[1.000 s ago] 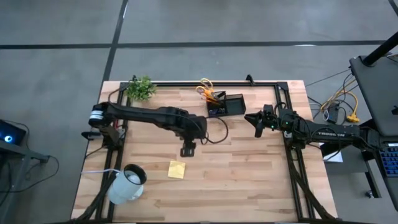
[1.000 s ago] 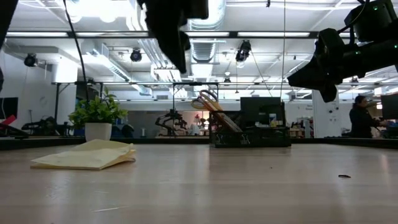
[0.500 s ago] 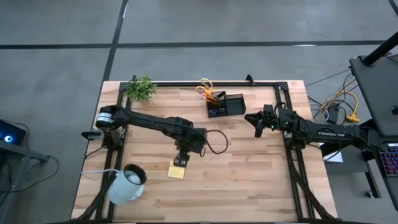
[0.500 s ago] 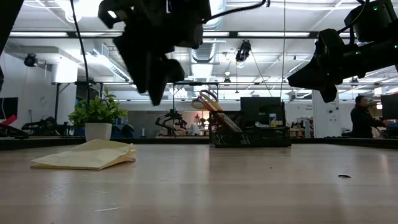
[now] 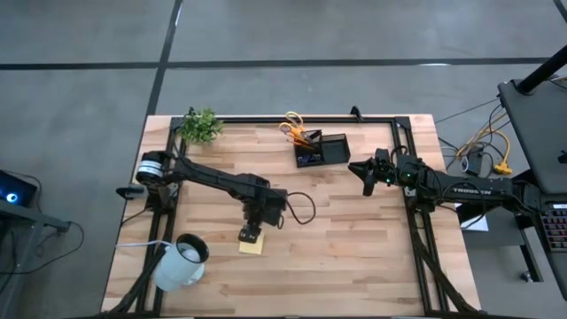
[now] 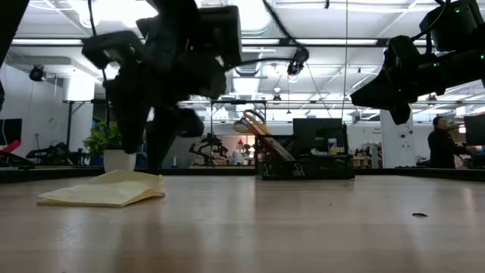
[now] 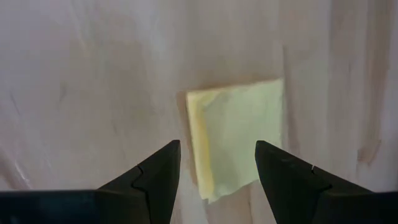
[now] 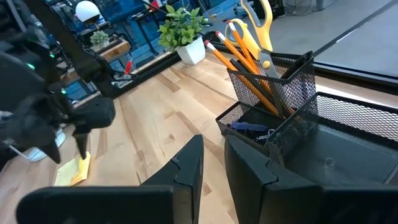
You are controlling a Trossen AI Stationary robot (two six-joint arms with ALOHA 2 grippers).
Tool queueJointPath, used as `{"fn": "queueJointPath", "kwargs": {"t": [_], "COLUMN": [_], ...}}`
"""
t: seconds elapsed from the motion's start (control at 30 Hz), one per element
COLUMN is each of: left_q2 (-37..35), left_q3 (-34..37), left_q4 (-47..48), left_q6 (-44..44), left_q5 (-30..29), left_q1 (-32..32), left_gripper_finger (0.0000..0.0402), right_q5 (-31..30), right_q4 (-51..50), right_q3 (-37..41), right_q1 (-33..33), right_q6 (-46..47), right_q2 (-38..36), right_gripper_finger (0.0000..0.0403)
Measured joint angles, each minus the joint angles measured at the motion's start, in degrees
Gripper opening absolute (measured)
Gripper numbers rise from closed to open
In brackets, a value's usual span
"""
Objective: Pick and place office supplies into organizer
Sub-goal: Put the sticky note into the desk organizer
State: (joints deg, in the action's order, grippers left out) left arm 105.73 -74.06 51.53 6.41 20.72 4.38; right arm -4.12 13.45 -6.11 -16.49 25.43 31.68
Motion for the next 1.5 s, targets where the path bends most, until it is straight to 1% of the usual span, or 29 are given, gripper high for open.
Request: {"fn": "queueJointPath", "kwargs": {"t": [0.23, 0.33, 0.5, 0.73, 0.9, 1.0, 1.1, 1.27, 1.43, 1.5], "left_q2": [0.0, 0.0, 1.7, 5.0, 5.2, 5.1, 5.1, 5.2, 5.5, 5.6], "left_q3": [3.6, 3.6, 3.7, 3.4, 3.4, 3.5, 3.5, 3.6, 3.6, 3.6], "left_q4": [-5.1, -5.6, -6.1, -6.2, -6.5, -6.8, -7.2, -8.0, -8.6, -8.7], "left_q6": [-0.1, 0.0, 0.0, -1.6, -1.4, -1.4, -1.4, -1.4, -1.4, -1.5], "left_q5": [0.4, 1.3, 5.0, 5.8, 5.8, 5.9, 5.6, 3.8, 2.7, 2.7], "left_q1": [-0.1, -0.1, -0.1, -0.2, -0.2, -0.2, -0.2, -0.1, -0.1, -0.1], "left_gripper_finger": [0.0192, 0.0192, 0.0192, 0.0192, 0.0188, 0.0169, 0.0139, 0.008, 0.0013, 0.0006], "right_q5": [0.0, 0.0, 0.0, 0.0, 0.0, 0.0, 0.0, 0.0, 0.0, 0.0], "right_q4": [0.0, 0.0, 0.0, 0.0, -0.3, -0.5, -1.0, -1.3, -1.3, -1.3], "right_q3": [0.0, 0.0, 0.0, 0.0, 0.0, 0.0, 0.0, 0.0, 0.0, 0.0], "right_q1": [0.0, 0.0, 0.0, 0.0, 0.0, 0.0, 0.0, 0.0, 0.0, 0.0], "right_q6": [0.0, 0.0, 0.0, 0.0, 0.0, 0.0, -0.1, -0.2, -0.3, -0.4], "right_q2": [0.0, 0.0, 0.0, 0.0, 0.0, 0.0, 0.0, 0.0, 0.0, 0.0], "right_gripper_finger": [0.0057, 0.0057, 0.0057, 0.0057, 0.0057, 0.0057, 0.0057, 0.0057, 0.0057, 0.0057]}}
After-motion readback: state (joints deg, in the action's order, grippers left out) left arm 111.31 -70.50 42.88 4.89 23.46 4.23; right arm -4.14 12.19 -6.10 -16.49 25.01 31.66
